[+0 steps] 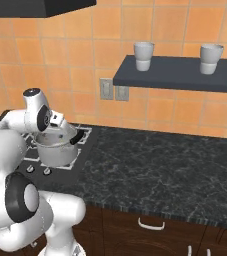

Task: Put the eggplant and lemon wedge in the pot. Retrieve the spatula and lightly stir the vegetables in the pot.

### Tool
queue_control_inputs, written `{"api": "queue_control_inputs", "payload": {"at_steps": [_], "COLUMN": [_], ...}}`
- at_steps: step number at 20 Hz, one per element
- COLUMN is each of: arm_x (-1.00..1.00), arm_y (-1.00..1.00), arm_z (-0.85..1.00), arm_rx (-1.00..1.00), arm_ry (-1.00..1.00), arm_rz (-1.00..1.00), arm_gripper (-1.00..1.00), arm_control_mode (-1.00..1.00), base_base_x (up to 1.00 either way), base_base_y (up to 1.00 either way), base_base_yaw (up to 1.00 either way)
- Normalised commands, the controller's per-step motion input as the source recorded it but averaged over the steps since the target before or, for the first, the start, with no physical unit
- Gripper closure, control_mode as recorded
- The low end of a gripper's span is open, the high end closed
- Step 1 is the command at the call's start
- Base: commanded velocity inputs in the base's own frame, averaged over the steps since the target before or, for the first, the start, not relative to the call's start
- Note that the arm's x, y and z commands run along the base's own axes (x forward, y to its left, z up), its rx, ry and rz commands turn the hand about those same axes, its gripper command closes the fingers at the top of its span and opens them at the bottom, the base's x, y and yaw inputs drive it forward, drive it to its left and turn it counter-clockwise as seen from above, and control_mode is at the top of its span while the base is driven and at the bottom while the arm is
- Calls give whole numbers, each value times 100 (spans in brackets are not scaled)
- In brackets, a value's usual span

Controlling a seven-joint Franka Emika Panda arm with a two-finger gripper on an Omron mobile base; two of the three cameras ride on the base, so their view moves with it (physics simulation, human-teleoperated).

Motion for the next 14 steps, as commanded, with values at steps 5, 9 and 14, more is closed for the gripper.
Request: {"api": "queue_control_inputs", "payload": {"at_steps": [5,9,14], "arm_x": [-77,-88,-80], "arm_y": [0,-5,-20], "arm_z": [98,100,94], "arm_rx": [2,4,1], "arm_ry": [-5,-1,0], "arm_rz": [-1,0,0], "arm_gripper": [-100,-100,-100], "arm_control_mode": [-100,-100,-100], "base_base_x": [0,0,0], "base_base_y": [0,0,0], "base_base_yaw": [0,0,0]}}
